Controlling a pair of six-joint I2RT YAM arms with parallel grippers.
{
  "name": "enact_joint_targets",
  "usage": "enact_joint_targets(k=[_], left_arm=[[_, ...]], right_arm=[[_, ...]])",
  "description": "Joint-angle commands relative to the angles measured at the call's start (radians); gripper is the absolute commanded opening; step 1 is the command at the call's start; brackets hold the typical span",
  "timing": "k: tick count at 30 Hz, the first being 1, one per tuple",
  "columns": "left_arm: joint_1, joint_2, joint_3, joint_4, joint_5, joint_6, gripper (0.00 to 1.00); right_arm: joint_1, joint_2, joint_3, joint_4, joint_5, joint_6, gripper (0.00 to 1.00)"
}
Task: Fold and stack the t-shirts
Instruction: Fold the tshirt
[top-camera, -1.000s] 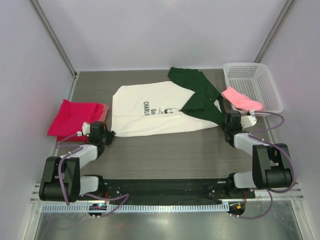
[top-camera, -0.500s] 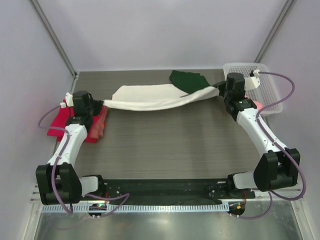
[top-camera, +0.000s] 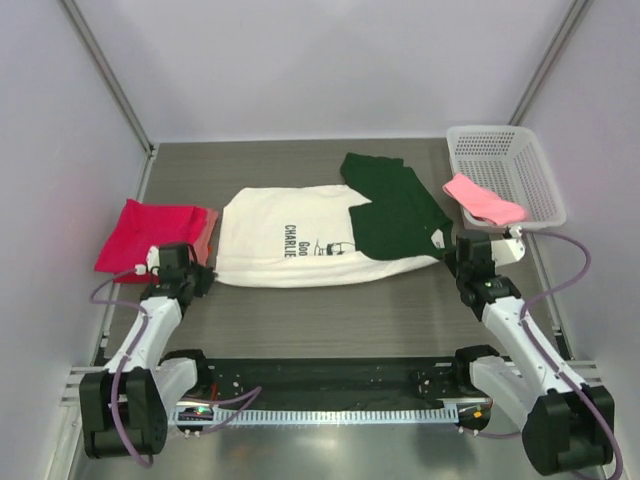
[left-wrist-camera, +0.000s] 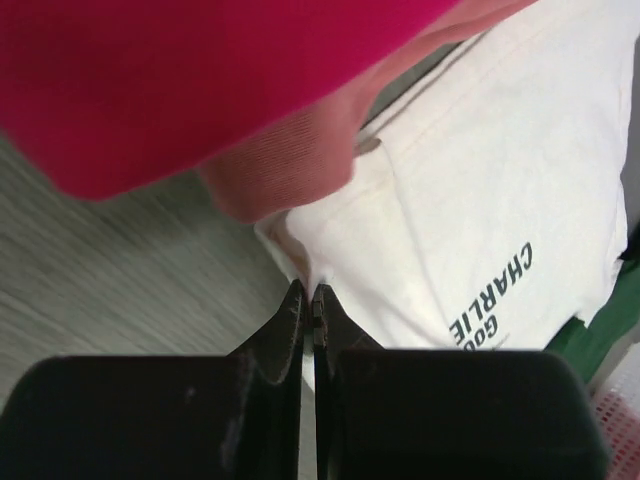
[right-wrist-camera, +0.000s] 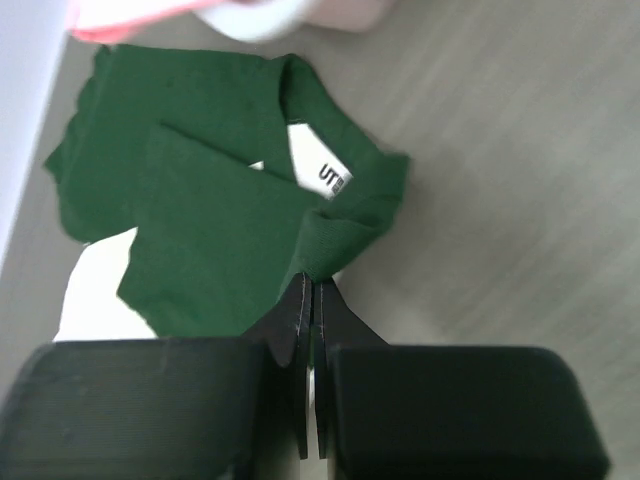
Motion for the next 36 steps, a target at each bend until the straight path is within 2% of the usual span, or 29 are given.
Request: enact_joint_targets(k=[1, 2, 3, 6, 7, 8, 9, 10, 13, 17, 18, 23, 28, 30, 32, 33, 34, 36], left_arm=[[0.01, -0.092, -0.063, -0.001, -0.014, 0.041, 0.0], [0.009, -0.123, -0.123, -0.005, -0.005, 0.045, 0.0], [0.01, -0.16, -0.145, -0.008, -0.002, 0.044, 0.0], [0.01, -0.241, -0.221, -0.022, -0.002, 0.031, 0.0], [0.009, -0.269, -0.237, -0.045, 0.0, 0.031, 0.09], [0.009, -0.293, -0.239, -0.062, 0.0, 0.034, 0.21], [0.01, -0.319, -0.239, -0.082, 0.0, 0.038, 0.39], [0.01, -0.376, -0.229, -0.123, -0.002, 0.039, 0.64], [0.009, -0.479, -0.177, -0.2, -0.016, 0.065, 0.84], [0.009, -0.507, -0.055, -0.261, -0.002, 0.16, 0.89], [0.007, -0.501, -0.026, -0.264, 0.018, 0.18, 0.9], [0.009, -0.367, 0.138, -0.174, 0.14, 0.286, 0.93], [-0.004, -0.095, 0.268, -0.024, 0.207, 0.312, 0.91], [-0.023, -0.015, 0.31, 0.027, 0.15, 0.323, 0.91], [-0.039, 0.192, 0.423, 0.051, 0.122, 0.331, 0.9], [-0.039, 0.193, 0.424, 0.052, 0.128, 0.331, 0.9], [-0.04, 0.291, 0.49, 0.067, 0.136, 0.337, 0.89], [-0.04, 0.392, 0.557, 0.076, 0.139, 0.335, 0.89]], right_arm=[[-0.007, -0.142, -0.122, -0.031, 0.015, 0.082, 0.01], [-0.005, -0.258, -0.19, -0.068, 0.003, 0.123, 0.01], [-0.007, -0.302, -0.252, -0.08, -0.004, 0.134, 0.01], [-0.005, -0.458, -0.309, -0.181, -0.001, 0.147, 0.03], [-0.007, -0.497, -0.308, -0.215, 0.007, 0.139, 0.12], [-0.005, -0.552, -0.302, -0.247, 0.027, 0.129, 0.2], [-0.005, -0.577, -0.277, -0.298, 0.035, 0.116, 0.32], [-0.005, -0.594, -0.263, -0.32, 0.041, 0.102, 0.46], [-0.005, -0.591, -0.184, -0.317, 0.045, -0.012, 0.53], [-0.005, -0.41, -0.044, -0.233, -0.016, -0.219, 0.53], [-0.005, -0.37, 0.006, -0.175, -0.08, -0.308, 0.53], [-0.004, -0.035, 0.172, -0.041, -0.264, -0.448, 0.53], [0.022, 0.223, 0.421, 0.027, -0.306, -0.511, 0.55], [0.024, 0.369, 0.557, 0.018, -0.336, -0.53, 0.56], [0.029, 0.514, 0.687, 0.001, -0.349, -0.545, 0.56], [0.029, 0.558, 0.726, -0.004, -0.349, -0.548, 0.56], [0.027, 0.599, 0.764, -0.011, -0.338, -0.547, 0.56], [0.027, 0.725, 0.864, -0.013, -0.312, -0.547, 0.56]])
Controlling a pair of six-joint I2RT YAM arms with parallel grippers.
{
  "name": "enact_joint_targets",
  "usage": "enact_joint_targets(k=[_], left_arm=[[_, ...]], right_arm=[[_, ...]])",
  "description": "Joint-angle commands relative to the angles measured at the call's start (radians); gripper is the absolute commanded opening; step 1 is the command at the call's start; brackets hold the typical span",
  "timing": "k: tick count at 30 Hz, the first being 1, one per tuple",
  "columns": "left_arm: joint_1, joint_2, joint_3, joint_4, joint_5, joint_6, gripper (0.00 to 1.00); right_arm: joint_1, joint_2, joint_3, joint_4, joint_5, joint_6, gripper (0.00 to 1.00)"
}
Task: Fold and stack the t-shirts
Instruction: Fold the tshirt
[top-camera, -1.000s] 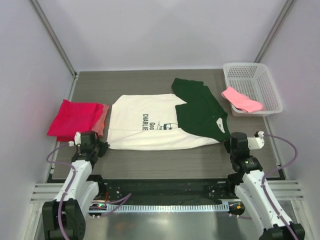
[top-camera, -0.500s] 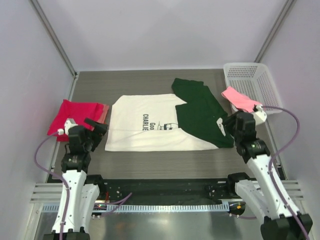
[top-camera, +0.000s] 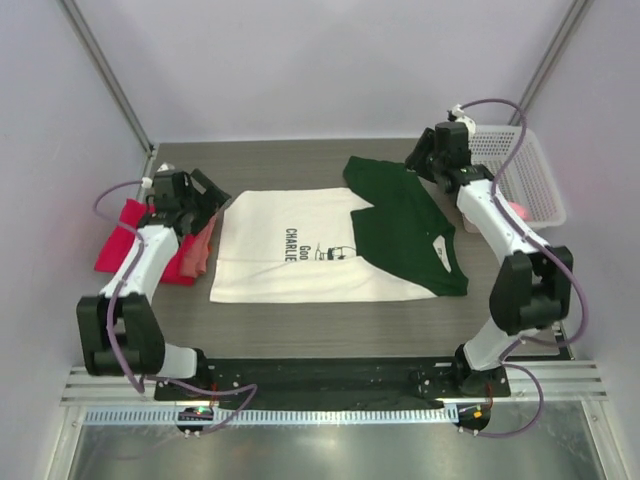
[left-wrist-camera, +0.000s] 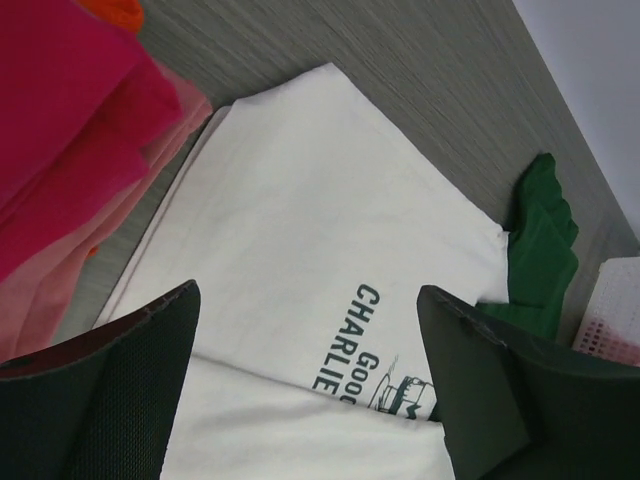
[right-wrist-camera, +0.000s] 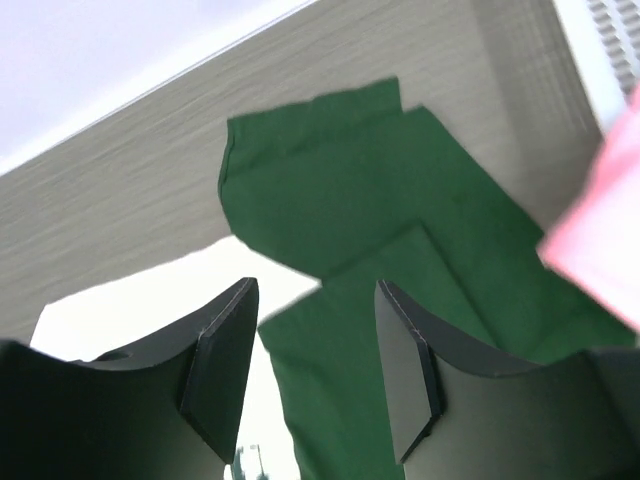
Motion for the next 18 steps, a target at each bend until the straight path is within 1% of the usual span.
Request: enact_joint_targets(k=[1, 2, 3, 4, 5, 6, 7, 8, 9, 10, 11, 12, 14, 18], left_arm=[[-0.005, 0.147, 0.161, 0.109, 0.004, 0.029, 0.89], [-0.005, 0.241, 0.195, 0.116, 0.004, 0.023, 0.89], [-0.005, 0.284, 0.229, 0.131, 0.002, 0.02, 0.89], [-0.005, 0.335, 0.294, 0.14, 0.004, 0.018, 0.9], [-0.005, 0.419, 0.333, 0.139, 0.001, 0.015, 0.9], [-0.007, 0.468, 0.373, 0.136, -0.008, 0.011, 0.9], [-0.005, 0.506, 0.434, 0.136, -0.006, 0.0, 0.89], [-0.005, 0.54, 0.462, 0.136, 0.002, -0.006, 0.88], [-0.007, 0.598, 0.493, 0.137, 0.008, -0.005, 0.88], [-0.013, 0.616, 0.499, 0.14, 0.002, 0.002, 0.87], [-0.018, 0.632, 0.502, 0.14, -0.008, 0.012, 0.88], [-0.021, 0.651, 0.501, 0.145, -0.012, 0.015, 0.87], [-0.024, 0.669, 0.502, 0.154, 0.011, 0.037, 0.88], [-0.024, 0.708, 0.518, 0.122, 0.002, 0.086, 0.87]], right_arm=[[0.004, 0.161, 0.158, 0.006, 0.011, -0.04, 0.56], [0.004, 0.206, 0.193, 0.006, 0.017, -0.04, 0.56], [0.006, 0.244, 0.265, 0.006, 0.028, -0.032, 0.56], [0.004, 0.339, 0.305, 0.008, 0.034, -0.029, 0.56], [0.004, 0.384, 0.344, 0.006, 0.039, -0.025, 0.56], [0.004, 0.439, 0.429, 0.0, 0.046, -0.023, 0.57], [0.004, 0.526, 0.474, -0.003, 0.062, -0.022, 0.59], [0.006, 0.579, 0.52, -0.01, 0.074, -0.025, 0.6], [0.004, 0.623, 0.63, -0.053, 0.083, -0.04, 0.62], [0.004, 0.666, 0.698, -0.091, 0.089, -0.049, 0.62], [0.004, 0.752, 0.764, -0.127, 0.097, -0.061, 0.62], [0.001, 0.781, 0.855, -0.159, 0.106, -0.077, 0.64], [-0.004, 0.866, 0.943, -0.176, 0.125, -0.091, 0.65], [-0.027, 0.938, 0.976, -0.175, 0.103, -0.081, 0.62]])
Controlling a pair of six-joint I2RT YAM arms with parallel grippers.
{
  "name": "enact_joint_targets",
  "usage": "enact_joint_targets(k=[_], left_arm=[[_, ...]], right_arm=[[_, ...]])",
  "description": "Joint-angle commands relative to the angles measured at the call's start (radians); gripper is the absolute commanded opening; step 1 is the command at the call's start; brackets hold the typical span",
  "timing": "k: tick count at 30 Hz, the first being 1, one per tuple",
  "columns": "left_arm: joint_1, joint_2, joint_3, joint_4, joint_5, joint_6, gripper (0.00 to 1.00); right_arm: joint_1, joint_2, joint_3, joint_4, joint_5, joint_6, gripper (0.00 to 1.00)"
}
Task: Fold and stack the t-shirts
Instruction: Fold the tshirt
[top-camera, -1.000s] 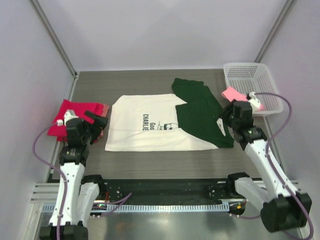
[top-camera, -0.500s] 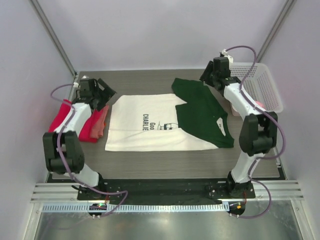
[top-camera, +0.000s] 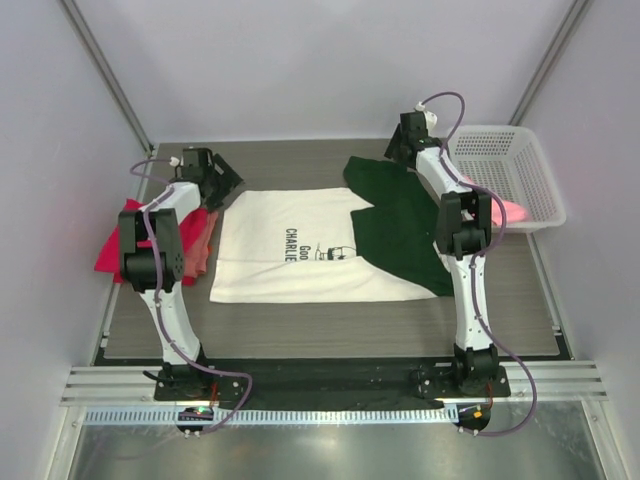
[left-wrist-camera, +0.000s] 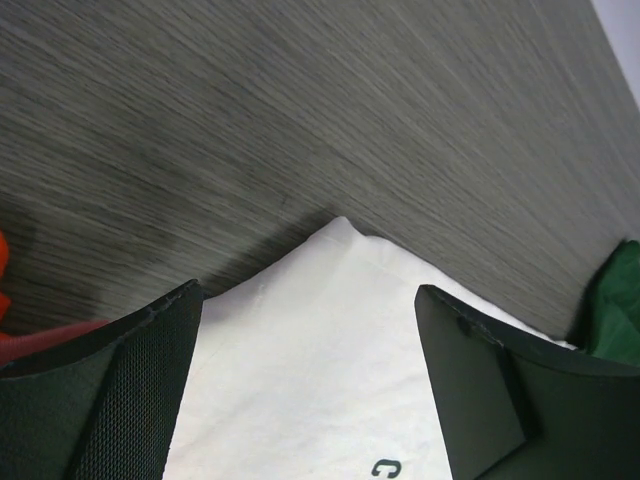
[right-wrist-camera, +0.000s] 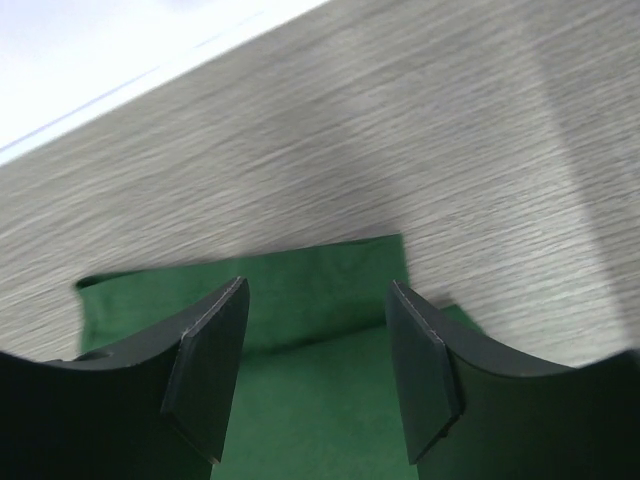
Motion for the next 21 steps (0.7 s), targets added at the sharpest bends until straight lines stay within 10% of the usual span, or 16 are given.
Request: enact_joint_targets(k=[1, 17, 21], left_arm=[[-0.003, 0.01, 0.042, 0.003, -0.009, 0.064, 0.87], [0.006, 0.024, 0.022, -0.013, -0.034, 0.09, 0.86], [0.017, 0.033, 0.022, -0.015, -0.023, 0.086, 0.85]], right_arm=[[-0.016, 0.014, 0.071, -0.025, 0.029, -0.018, 0.62], [-0.016, 0.124, 0.136, -0.022, 0.017, -0.028, 0.55], [-0.016, 0.147, 0.156, -0.02, 0.001, -0.025, 0.39]])
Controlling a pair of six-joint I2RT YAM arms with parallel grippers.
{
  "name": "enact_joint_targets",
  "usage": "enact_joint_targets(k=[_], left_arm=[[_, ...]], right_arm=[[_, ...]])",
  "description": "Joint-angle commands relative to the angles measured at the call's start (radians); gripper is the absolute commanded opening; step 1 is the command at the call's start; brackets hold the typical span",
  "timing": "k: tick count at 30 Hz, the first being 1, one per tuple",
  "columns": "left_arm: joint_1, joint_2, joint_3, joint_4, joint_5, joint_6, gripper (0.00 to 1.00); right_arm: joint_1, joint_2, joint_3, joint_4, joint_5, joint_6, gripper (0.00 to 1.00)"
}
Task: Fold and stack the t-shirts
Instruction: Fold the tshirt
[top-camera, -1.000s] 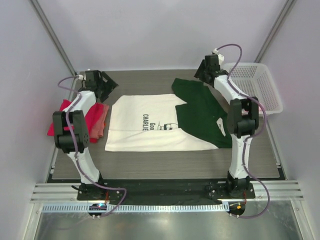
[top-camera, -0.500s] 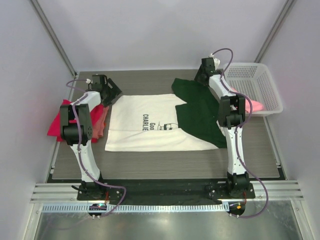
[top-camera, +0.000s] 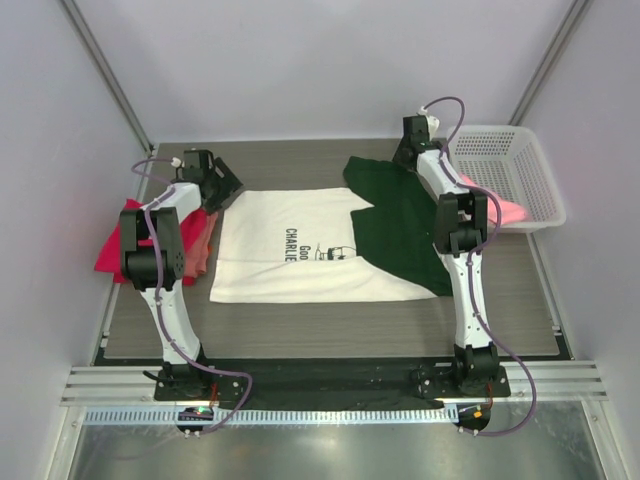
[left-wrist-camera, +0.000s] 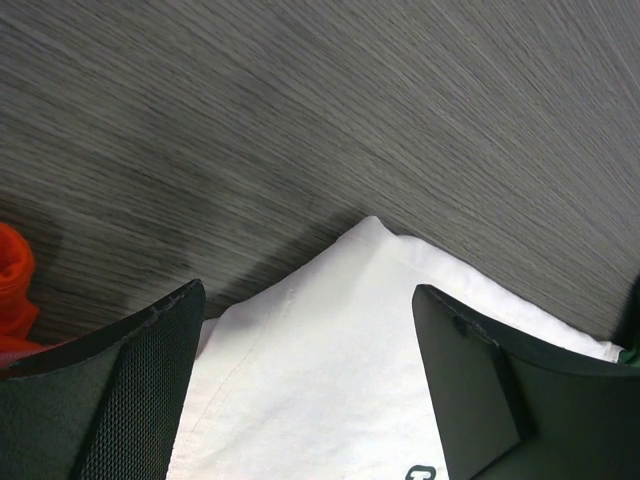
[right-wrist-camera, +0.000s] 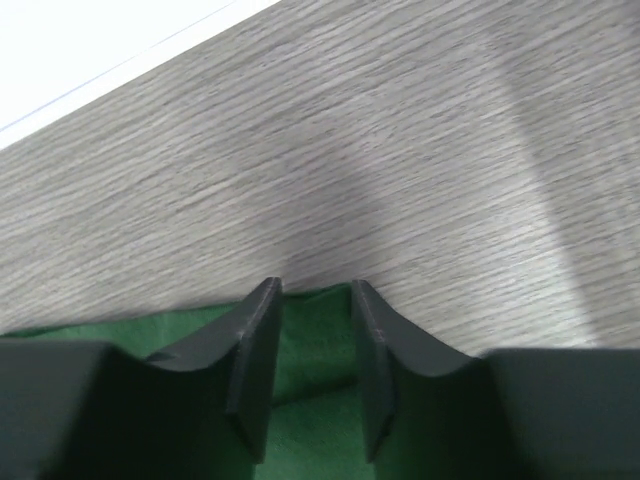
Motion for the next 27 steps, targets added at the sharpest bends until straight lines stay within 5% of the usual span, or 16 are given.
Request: enact_joint_targets(k=[1, 7, 22, 27], left_arm=[[0.018, 0.011, 0.022, -0.001, -0.003, 0.016, 0.84], [0.02, 0.014, 0.022, -0.018, 0.003, 0.02, 0.85], [0.023, 0.099, 0.094, -0.061, 0.098, 0.032, 0.63], [0.023, 0.152, 0.14, -0.064, 0.195, 0.025, 0.42]], right_arm=[[0.003, 0.029, 0.052, -0.002, -0.019, 0.002, 0.36], [-0.012, 0.062, 0.101, -0.003, -0.004, 0.022, 0.01], [-0.035, -0.01, 0.037, 0.09, 0.087, 0.028, 0.01], [-0.043, -0.015, 0.024, 0.095, 0.057, 0.049, 0.01]])
